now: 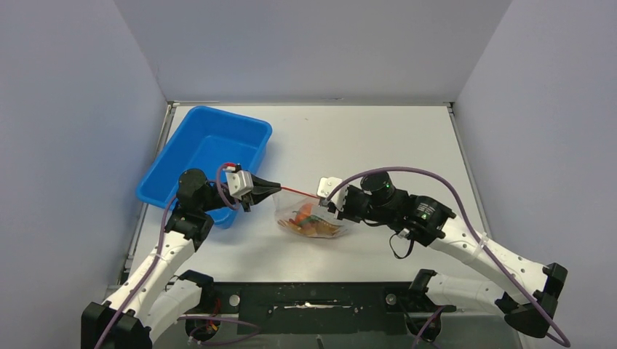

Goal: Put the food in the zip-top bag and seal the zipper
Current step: Zip the zipper food storage bag at the center of the board.

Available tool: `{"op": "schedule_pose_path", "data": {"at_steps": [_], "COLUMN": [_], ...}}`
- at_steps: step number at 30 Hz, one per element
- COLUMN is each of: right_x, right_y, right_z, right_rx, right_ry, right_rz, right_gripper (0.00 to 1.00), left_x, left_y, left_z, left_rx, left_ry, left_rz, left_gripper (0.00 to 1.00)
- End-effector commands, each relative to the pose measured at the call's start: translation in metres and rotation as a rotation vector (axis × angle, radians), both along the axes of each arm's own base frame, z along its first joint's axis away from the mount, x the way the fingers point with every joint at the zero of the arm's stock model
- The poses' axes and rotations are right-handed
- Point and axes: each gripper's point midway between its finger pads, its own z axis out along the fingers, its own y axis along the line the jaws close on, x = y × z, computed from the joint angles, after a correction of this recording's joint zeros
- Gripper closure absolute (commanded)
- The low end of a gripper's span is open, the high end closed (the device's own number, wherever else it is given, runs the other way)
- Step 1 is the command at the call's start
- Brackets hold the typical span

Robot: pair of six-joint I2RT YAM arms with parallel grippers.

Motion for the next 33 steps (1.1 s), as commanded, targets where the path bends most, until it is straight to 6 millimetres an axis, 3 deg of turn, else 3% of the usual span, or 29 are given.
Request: {"op": "schedule_pose_path", "data": {"at_steps": [1,33], "right_x": [-0.001,-0.026], "right_y": [-0.032,-0.115], "right_z": [-0.002,0.003], "right_rx": [-0.070,-0.202], "right_ry": [0.004,-0.024], "right_rz": [-0.087,-0.241], "right_gripper": [1.00,1.00], "left_x": [0.015,0.023], "left_y": [0.011,0.017], "left_z": [0.015,0.014], "left_rx": [-0.017,-0.024], "left_ry": [-0.047,0.010], "left_rz": [0.090,0.119], "left_gripper": [1.00,1.00]}}
